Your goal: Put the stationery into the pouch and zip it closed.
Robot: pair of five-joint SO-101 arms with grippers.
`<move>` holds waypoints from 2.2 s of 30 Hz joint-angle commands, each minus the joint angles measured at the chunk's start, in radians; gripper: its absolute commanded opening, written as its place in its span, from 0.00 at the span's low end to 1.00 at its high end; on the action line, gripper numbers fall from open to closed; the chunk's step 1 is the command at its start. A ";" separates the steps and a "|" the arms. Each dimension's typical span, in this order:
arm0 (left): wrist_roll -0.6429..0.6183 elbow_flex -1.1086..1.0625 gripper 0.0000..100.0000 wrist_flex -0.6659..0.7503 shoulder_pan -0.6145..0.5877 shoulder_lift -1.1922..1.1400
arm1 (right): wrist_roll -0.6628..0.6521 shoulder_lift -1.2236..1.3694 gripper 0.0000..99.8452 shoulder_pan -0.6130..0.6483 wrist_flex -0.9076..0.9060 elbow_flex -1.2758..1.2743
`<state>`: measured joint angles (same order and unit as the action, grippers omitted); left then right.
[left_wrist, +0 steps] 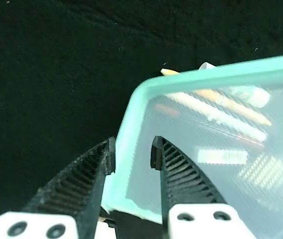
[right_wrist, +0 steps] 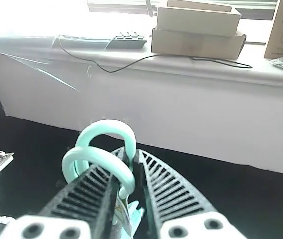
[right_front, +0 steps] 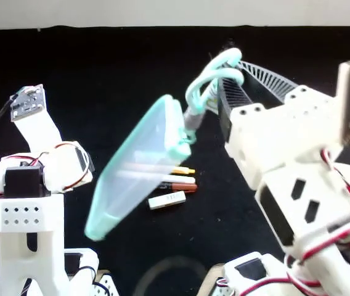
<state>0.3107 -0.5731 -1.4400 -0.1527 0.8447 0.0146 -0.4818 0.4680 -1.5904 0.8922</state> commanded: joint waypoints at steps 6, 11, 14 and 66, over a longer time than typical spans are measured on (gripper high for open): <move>0.002 0.012 0.14 0.006 0.016 0.005 | -0.009 -0.031 0.01 0.010 0.079 0.140; 0.002 0.010 0.14 0.005 0.016 0.005 | -0.009 -0.031 0.01 0.010 0.090 0.139; 0.002 0.010 0.14 0.005 0.016 0.005 | -0.009 -0.033 0.01 0.010 0.068 0.139; -0.048 0.317 0.14 -0.250 -0.056 0.380 | -0.003 0.223 0.01 0.384 0.191 0.288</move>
<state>0.2723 -0.2570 -1.6855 -0.1926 1.1899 0.0146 -0.2946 0.8224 -1.4293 1.0963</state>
